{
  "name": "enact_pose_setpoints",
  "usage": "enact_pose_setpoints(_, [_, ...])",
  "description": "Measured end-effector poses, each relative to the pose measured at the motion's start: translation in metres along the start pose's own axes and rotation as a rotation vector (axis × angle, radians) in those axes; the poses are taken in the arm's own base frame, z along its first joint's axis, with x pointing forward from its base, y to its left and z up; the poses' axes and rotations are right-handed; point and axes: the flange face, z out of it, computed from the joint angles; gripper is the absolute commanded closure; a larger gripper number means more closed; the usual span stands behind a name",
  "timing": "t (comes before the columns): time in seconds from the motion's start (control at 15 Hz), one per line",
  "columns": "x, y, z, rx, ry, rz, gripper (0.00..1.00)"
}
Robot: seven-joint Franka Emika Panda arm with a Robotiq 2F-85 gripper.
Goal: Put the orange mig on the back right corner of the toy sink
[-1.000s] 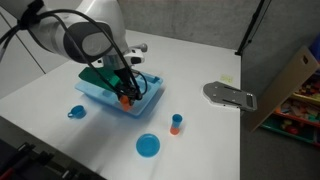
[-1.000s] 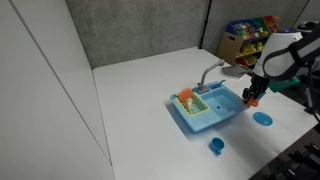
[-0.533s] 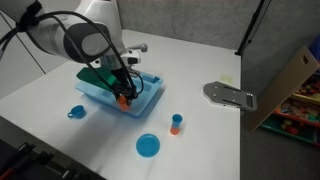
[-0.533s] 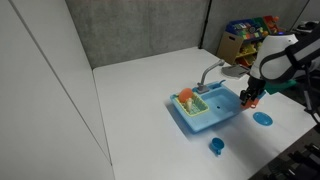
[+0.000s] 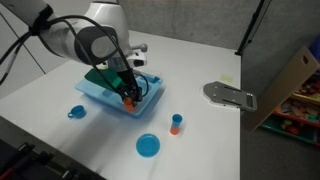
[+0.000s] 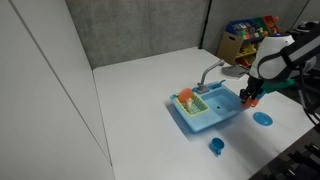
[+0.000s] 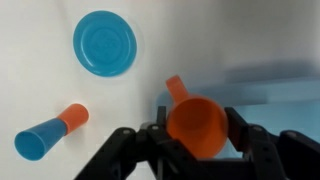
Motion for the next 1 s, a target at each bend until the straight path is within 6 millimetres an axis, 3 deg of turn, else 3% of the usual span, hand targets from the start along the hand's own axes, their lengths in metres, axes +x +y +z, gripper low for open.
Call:
enact_pose_setpoints(0.47, [0.005, 0.017, 0.001, -0.027, -0.009, 0.040, 0.66])
enact_pose_setpoints(1.0, [0.006, 0.014, 0.005, -0.024, -0.036, 0.036, 0.66])
